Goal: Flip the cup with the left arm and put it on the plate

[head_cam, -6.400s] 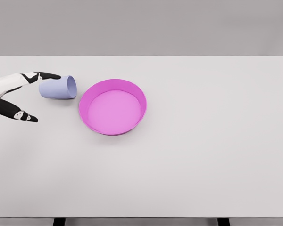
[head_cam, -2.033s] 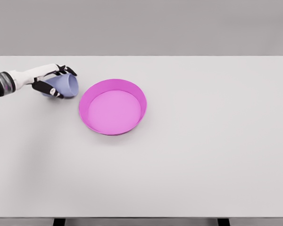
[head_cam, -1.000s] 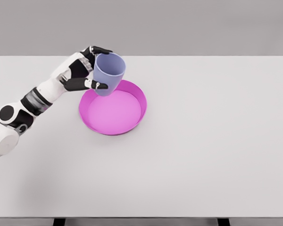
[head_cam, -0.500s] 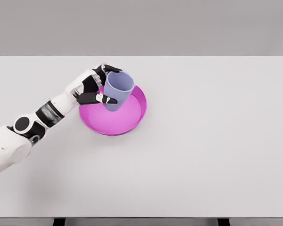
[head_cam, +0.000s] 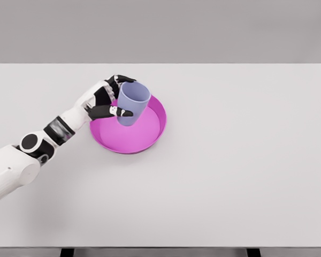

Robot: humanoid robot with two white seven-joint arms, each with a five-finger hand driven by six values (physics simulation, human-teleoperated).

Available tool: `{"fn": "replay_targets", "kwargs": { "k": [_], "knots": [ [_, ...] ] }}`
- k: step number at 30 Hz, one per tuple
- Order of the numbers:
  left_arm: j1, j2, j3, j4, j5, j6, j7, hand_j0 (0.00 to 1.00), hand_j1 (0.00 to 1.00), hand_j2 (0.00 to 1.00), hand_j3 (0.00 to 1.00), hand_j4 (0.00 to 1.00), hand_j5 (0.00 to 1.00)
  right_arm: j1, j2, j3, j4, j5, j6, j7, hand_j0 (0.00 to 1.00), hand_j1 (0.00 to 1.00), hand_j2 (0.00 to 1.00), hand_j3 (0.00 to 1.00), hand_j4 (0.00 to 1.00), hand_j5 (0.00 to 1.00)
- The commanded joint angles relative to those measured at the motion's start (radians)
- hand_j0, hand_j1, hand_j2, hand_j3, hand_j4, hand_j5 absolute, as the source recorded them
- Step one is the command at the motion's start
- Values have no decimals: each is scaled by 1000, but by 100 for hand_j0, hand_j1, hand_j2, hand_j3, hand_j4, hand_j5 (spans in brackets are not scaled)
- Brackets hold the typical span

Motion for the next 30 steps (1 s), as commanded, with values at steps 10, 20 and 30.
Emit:
{"fn": "replay_targets", "kwargs": {
  "k": [10,20,30],
  "knots": [
    [0,-33,2,50,5,-1,-1,50,50,50,50,50,50,0,0,0,0,0,0,0,100,100,100,100,100,100],
    [2,-32,5,42,3,-1,-1,67,67,67,67,67,67,0,0,0,0,0,0,0,100,100,100,100,100,100],
    [3,-29,7,41,-1,-1,-1,86,86,86,86,86,86,0,0,0,0,0,0,0,100,100,100,100,100,100]
  ]
}}
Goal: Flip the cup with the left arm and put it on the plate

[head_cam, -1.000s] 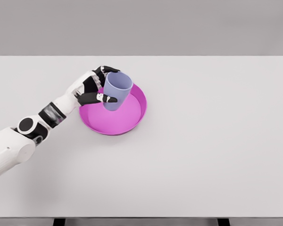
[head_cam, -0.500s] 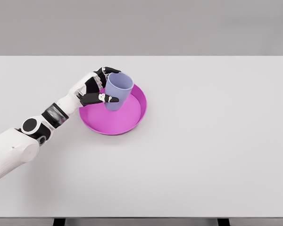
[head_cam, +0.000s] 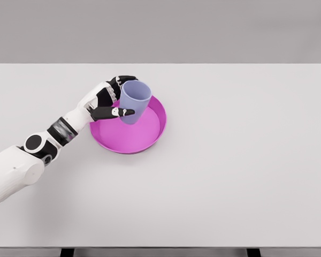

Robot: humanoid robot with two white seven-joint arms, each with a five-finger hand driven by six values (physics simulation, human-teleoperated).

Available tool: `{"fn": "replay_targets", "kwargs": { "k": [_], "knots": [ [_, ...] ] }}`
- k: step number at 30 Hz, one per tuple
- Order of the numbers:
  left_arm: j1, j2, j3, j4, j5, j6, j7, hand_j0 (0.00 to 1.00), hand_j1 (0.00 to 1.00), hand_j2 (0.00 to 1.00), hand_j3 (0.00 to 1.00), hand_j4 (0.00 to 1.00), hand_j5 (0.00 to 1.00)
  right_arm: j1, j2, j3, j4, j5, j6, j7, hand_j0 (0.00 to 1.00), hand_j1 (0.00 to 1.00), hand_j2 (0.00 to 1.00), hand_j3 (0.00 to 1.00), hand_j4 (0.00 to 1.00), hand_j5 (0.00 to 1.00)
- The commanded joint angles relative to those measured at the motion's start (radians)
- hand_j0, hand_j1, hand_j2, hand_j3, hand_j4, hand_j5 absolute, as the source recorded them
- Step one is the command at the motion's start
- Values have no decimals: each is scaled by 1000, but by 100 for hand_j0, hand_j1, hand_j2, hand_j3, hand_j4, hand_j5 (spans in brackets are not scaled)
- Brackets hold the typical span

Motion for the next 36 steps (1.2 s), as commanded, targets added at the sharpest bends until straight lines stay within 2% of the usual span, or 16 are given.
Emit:
{"fn": "replay_targets", "kwargs": {
  "k": [1,3,10,23,27,28,31,32,33,34,36],
  "knots": [
    [0,2,2,-1,3,0,0,88,88,88,88,88,88,0,0,0,0,0,0,2,100,100,100,100,100,100],
    [0,2,2,-1,0,0,0,93,93,93,93,93,93,0,0,0,0,0,0,0,100,100,100,100,100,100],
    [3,10,2,2,0,0,0,100,100,100,100,100,100,-2,0,0,0,0,0,0,100,100,100,100,100,100],
    [6,91,13,-7,24,0,-3,100,100,100,100,100,100,-2,0,0,0,0,0,0,100,100,100,100,100,100],
    [0,309,-4,-182,61,0,-19,100,100,100,100,100,100,-2,0,1,0,0,0,0,100,100,100,100,100,100],
    [-3,356,-6,-194,41,0,-40,100,100,100,100,100,100,0,0,0,0,0,0,2,100,100,100,100,100,100],
    [-28,450,10,-138,-236,0,-59,100,100,100,100,100,100,0,0,0,0,0,0,0,100,100,100,100,100,100],
    [-29,459,11,-116,-287,0,-57,100,100,100,100,100,100,0,0,0,0,0,0,0,100,100,100,100,100,100],
    [-31,462,31,-92,-330,0,-57,100,100,100,100,100,100,-2,0,0,0,0,0,0,100,100,100,100,100,100],
    [-25,462,52,-75,-342,0,-57,100,100,100,100,100,100,0,0,0,0,0,0,0,100,100,100,100,100,100],
    [-21,464,54,-69,-341,0,-57,100,100,100,100,100,100,0,0,0,0,0,0,0,100,100,100,100,100,100]
  ]
}}
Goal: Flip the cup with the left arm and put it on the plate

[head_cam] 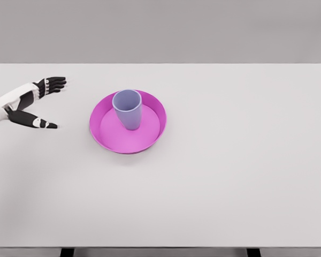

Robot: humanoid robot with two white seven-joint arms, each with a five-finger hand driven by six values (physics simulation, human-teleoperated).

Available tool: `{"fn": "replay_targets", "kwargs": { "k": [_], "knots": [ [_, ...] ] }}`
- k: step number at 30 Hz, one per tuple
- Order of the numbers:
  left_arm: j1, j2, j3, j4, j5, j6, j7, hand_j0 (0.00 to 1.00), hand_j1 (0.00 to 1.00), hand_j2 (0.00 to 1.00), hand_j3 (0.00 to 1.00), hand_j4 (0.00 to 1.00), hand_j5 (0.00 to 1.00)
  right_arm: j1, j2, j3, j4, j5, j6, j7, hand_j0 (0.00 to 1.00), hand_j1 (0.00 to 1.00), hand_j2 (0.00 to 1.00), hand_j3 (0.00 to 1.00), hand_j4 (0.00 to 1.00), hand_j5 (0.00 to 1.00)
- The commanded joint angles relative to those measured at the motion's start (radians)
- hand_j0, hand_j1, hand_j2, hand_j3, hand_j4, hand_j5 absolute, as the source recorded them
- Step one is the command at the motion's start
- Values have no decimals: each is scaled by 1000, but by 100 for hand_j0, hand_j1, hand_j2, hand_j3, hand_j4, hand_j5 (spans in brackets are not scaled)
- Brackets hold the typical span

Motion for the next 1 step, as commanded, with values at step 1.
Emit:
{"fn": "replay_targets", "kwargs": {
  "k": [1],
  "knots": [
    [0,17,18,17,-40,1,0,100,100,100,100,100,100,0,0,1,0,0,0,0,100,100,100,100,100,100]
  ]
}}
